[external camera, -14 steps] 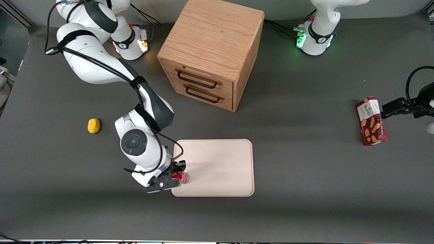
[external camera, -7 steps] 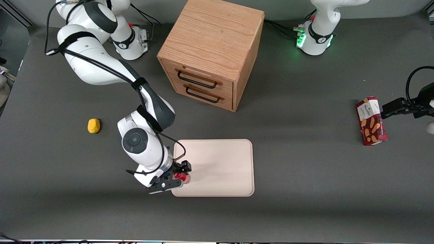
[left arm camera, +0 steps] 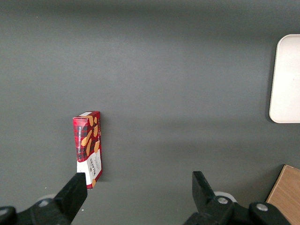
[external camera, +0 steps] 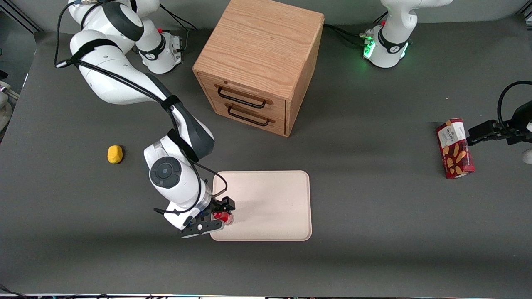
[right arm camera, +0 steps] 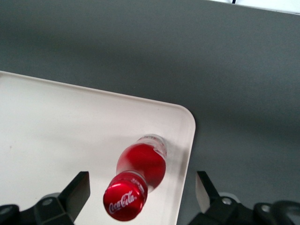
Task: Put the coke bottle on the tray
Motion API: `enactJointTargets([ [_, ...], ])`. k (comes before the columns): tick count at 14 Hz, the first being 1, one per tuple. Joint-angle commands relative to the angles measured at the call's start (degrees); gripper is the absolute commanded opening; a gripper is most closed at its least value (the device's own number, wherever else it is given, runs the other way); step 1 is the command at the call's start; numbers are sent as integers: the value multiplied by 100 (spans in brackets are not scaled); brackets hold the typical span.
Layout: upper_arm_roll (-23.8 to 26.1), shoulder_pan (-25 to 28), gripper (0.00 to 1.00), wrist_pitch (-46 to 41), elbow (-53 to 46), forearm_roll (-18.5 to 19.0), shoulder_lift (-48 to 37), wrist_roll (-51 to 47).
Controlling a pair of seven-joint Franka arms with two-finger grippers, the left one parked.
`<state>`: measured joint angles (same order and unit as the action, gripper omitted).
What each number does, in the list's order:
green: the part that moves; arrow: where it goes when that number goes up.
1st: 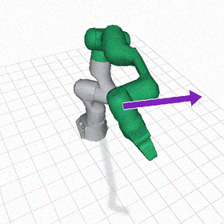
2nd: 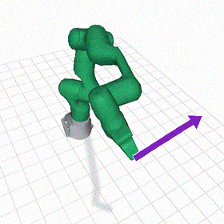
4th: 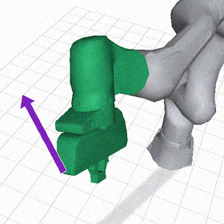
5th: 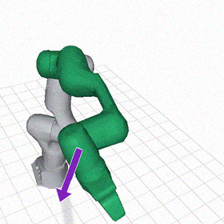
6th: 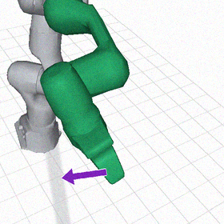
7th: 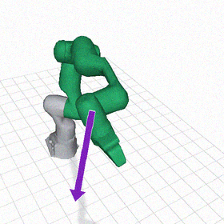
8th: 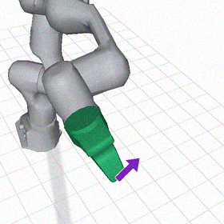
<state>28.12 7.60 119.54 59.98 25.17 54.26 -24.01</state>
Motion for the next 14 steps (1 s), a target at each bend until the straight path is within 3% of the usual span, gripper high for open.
enactJointTargets([
  [1,71,-214,100,-271,137,94,-370,-148],
  [3,149,-381,100,-1043,163,-11,-731,-122],
  [6,159,-828,100,-1714,442,-1019,-1459,-60],
  [8,89,-1057,100,-1715,1214,-1390,-2249,-60],
  [11,-525,-1094,100,-1715,2331,-2075,-3523,-16],
  [14,-1061,-1076,100,-1750,3272,-2305,-4605,571],
])
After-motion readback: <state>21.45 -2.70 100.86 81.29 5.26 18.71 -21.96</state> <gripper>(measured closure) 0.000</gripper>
